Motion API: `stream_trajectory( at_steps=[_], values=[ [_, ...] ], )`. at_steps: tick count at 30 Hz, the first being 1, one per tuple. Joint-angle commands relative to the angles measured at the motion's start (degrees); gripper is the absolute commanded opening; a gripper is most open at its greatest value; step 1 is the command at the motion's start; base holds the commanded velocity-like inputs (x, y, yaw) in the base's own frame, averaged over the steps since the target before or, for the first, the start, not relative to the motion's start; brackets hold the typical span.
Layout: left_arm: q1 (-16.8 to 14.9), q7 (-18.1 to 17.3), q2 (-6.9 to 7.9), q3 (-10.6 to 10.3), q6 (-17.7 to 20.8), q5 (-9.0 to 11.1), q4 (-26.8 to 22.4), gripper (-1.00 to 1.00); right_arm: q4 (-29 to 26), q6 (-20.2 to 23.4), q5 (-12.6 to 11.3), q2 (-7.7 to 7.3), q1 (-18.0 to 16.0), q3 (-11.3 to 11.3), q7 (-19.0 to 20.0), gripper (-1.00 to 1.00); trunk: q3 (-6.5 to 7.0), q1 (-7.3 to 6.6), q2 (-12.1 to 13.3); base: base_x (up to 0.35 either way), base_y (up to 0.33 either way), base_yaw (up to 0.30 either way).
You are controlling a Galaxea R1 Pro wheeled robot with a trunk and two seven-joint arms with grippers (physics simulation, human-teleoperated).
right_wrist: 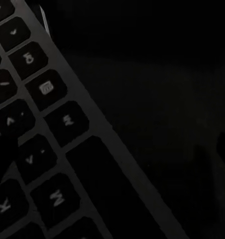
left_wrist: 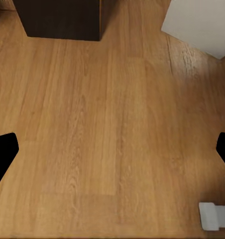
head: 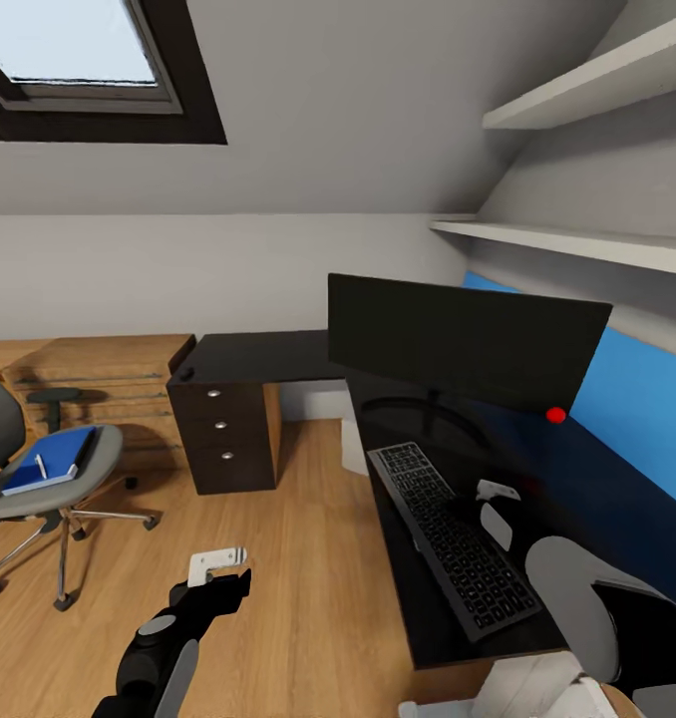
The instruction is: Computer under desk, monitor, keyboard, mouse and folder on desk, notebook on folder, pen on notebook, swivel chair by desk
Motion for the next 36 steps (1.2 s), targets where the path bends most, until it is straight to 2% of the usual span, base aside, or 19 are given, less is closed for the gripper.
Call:
stream_trajectory(
  at_steps=[1, 12, 25, 36],
  values=[
    [-0.04, 0.51, 0.01, -0.06, 0.21, 0.58, -0.07, 1.0, -0.16, 0.17, -0.63, 0.0, -0.01, -0.01, -0.23, 1.0, -0.06, -0.01, -0.03, -0.073, -0.035, 0.0],
    [-0.02, 0.51, 0.01, -0.04, 0.21, 0.58, -0.07, 1.0, -0.24, 0.01, -0.64, -0.01, -0.01, -0.01, -0.21, 1.0, -0.06, -0.01, -0.03, -0.198, -0.047, 0.0],
    [-0.01, 0.51, -0.05, -0.11, 0.21, 0.52, 0.05, 1.0, -0.21, -2.83, -0.71, -0.08, -0.01, -0.01, -0.2, 1.0, -0.06, -0.01, -0.03, -0.017, -0.002, 0.0],
    [-0.01, 0.51, -0.08, -0.14, 0.22, 0.5, 0.11, 1.0, 0.02, -2.84, -0.79, -0.02, -0.01, -0.01, -0.09, 1.0, -0.06, -0.01, -0.03, 0.0, 0.0, 0.0]
  ],
)
